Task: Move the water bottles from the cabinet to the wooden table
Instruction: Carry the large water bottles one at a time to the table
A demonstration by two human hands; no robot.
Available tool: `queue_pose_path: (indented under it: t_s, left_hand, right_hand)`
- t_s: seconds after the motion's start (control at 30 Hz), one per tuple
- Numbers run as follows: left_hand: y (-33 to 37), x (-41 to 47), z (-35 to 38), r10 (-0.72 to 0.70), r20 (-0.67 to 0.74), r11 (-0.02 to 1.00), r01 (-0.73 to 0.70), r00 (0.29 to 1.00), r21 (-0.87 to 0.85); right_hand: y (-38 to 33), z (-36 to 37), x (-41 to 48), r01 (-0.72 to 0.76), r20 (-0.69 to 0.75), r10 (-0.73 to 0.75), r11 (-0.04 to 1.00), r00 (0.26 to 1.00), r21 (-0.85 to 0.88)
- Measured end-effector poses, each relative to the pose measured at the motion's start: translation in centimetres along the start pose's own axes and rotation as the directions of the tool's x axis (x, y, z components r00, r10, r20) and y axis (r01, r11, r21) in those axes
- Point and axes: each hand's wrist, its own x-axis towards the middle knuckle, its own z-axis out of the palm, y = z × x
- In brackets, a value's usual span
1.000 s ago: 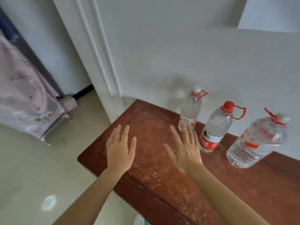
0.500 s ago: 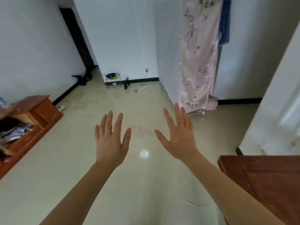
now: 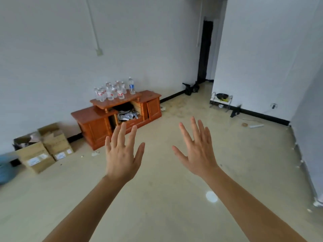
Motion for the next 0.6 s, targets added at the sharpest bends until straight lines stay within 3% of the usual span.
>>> queue_pose_path:
  t_s: [0.27, 0.6]
  left_hand:
    - [-9.7, 11.1, 7.3, -0.103, -0.007, 0.989, 0.104, 0.995, 0.104]
    - [-16.7, 36.6, 18.9, -0.162, -0.01, 0.964, 0.16, 0.987, 0.213]
  right_hand:
    - [-1.7, 14.0, 15.4, 0.109, 0.007, -0.111, 0.986, 0.994, 0.126]
    - [3.9, 28.7, 41.1, 0.209, 0.002, -0.213, 0.964, 0.977, 0.162]
